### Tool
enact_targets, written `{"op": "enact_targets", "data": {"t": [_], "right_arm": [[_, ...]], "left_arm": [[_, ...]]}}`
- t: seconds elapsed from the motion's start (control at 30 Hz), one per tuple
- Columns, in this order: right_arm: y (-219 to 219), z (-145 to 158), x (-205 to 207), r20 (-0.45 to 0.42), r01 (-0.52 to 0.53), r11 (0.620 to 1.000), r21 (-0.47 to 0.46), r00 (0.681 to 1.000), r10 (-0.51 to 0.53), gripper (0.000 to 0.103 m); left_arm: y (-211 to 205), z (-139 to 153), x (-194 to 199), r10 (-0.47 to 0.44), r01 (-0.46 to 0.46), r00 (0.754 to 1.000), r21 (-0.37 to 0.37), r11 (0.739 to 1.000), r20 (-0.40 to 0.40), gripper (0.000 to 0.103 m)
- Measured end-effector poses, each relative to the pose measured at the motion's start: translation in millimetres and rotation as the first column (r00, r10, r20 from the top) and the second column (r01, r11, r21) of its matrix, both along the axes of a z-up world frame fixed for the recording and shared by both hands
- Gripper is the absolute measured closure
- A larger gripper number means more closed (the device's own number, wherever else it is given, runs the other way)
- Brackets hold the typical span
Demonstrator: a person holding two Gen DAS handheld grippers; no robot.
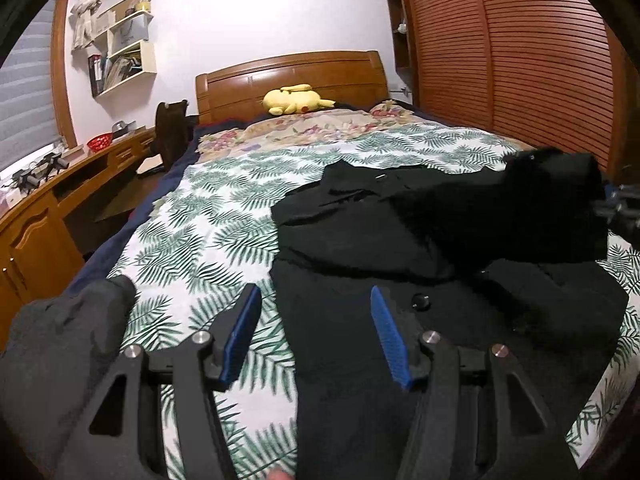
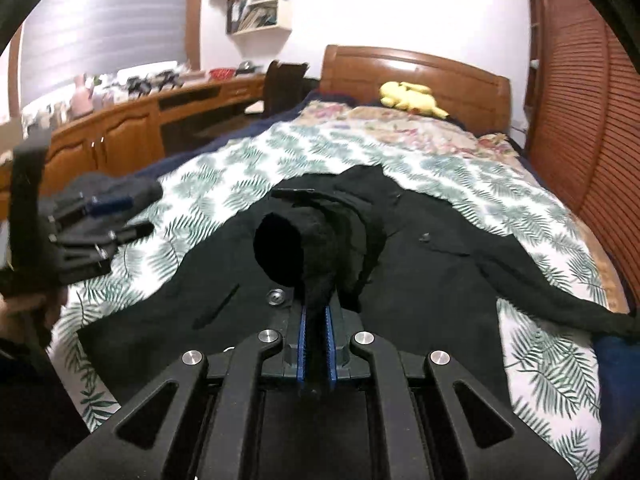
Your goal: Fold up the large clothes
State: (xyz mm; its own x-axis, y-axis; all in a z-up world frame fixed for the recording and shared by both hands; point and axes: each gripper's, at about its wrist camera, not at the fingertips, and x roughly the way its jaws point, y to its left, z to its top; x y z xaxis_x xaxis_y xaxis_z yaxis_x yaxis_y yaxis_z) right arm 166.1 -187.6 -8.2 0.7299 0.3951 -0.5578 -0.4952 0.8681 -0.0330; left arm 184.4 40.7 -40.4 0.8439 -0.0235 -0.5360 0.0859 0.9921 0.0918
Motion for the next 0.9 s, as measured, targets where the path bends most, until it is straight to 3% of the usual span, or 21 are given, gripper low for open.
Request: {"op": "enact_targets", "data": {"t": [0.3,0.67,0.9], "right_arm": [[-32.0,9.5,-4.5,-0.123,0.011,0.983,0.181,0.992,0.012,0.098],[-55.5,-19.2,10.3,-0.150,0.134,0.990,0.049,0.981,-0.125,0.095],[-78.1,-40.8,23.2,-0.199,0.175,0.985,0.003,0.965,-0.171,0.077]], "left_arm": [[-21.7,3.6,7.6,-0.041,0.041,0.999,0.005,0.999,0.003,0.047],[-29.6,4.5,9.8,-0.051,0.051,0.999,0.004,0.999,0.004,0.047],[-43.3,3.7,15.7,-0.065,0.065,0.998,-0.007,0.998,0.004,0.047]]}}
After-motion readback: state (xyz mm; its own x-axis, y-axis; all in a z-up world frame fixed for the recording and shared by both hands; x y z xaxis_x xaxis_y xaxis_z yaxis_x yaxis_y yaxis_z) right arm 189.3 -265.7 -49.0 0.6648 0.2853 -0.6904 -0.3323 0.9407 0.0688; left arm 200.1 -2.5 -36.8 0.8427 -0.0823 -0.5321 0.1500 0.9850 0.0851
